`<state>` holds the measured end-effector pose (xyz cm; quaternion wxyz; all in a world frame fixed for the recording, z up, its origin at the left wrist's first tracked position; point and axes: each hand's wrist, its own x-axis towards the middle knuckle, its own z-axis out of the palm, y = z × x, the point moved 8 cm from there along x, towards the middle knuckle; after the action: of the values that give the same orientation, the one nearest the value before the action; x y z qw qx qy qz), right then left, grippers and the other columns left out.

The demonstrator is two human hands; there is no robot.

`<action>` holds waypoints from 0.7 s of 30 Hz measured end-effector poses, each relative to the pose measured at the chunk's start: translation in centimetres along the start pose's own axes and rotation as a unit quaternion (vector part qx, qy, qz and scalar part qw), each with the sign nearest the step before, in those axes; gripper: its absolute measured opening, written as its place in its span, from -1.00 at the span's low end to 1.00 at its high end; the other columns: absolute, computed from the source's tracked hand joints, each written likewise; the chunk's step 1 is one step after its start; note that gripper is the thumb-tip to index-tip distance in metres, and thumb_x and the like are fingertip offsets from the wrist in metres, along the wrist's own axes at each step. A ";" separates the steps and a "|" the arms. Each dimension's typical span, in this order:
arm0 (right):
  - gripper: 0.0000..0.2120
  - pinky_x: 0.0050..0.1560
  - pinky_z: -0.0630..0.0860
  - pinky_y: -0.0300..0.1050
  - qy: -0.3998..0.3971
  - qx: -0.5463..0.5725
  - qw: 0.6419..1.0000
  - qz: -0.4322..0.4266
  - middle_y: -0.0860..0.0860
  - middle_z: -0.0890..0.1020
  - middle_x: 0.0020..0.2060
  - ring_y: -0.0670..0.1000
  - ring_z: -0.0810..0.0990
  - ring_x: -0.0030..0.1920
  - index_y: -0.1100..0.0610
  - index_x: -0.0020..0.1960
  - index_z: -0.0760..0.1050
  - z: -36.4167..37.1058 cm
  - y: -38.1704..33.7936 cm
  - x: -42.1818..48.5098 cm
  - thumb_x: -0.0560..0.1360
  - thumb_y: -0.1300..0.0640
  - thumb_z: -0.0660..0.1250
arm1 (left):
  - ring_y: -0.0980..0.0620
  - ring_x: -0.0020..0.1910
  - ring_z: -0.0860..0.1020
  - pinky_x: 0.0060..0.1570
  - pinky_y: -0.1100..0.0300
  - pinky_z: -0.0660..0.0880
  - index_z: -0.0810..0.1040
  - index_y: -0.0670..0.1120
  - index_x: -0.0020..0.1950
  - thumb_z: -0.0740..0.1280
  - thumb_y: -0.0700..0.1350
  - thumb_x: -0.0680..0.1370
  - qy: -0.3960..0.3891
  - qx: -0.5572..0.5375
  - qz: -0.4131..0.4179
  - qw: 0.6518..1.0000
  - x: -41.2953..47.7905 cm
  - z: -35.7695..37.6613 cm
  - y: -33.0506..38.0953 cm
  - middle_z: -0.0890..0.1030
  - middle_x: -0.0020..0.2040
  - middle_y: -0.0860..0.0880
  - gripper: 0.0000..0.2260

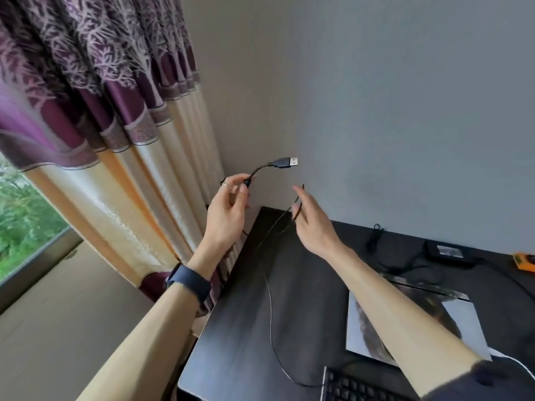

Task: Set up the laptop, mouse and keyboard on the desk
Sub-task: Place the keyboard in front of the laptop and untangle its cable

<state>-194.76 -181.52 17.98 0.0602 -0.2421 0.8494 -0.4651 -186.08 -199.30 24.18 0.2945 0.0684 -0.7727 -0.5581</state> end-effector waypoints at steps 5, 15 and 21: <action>-0.41 0.23 0.55 -0.10 -0.266 -0.028 0.951 0.157 -0.06 0.74 -0.03 -0.10 0.72 -0.16 -0.13 0.57 0.23 3.6 9.6 -3.7 0.59 0.13 0.29 | 0.06 -0.12 0.56 -0.12 0.24 0.51 0.53 0.19 0.10 0.19 -0.16 0.67 -0.076 0.038 -0.087 0.993 -1.8 4.5 -6.1 0.60 -0.08 0.01 -0.76; -0.77 -0.06 0.56 -0.05 -0.037 0.313 0.921 0.226 -0.03 0.74 0.00 -0.02 0.67 -0.19 -0.04 0.25 0.55 3.6 12.6 -6.4 0.60 0.07 0.37 | 0.07 -0.20 0.54 -0.11 0.26 0.51 0.56 0.02 0.11 0.22 -0.23 0.65 -0.214 0.054 -0.251 0.942 -9.3 8.8 -19.0 0.57 -0.19 -0.05 -0.81; -0.88 0.02 0.61 -0.18 0.086 0.217 0.944 0.234 -0.12 0.75 -0.14 -0.10 0.71 -0.13 -0.10 0.04 0.69 3.8 14.0 -6.0 0.53 0.07 0.46 | 0.18 -0.11 0.60 0.05 0.14 0.55 0.61 0.21 0.10 0.29 -0.11 0.62 -0.304 0.120 -0.253 0.911 -8.9 10.0 -22.7 0.65 -0.06 0.15 -0.79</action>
<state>-193.20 -175.35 3.66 0.1452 0.0228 0.7623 -0.6303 -189.24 -195.54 -1.75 -0.1156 0.1235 -0.8431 -0.5105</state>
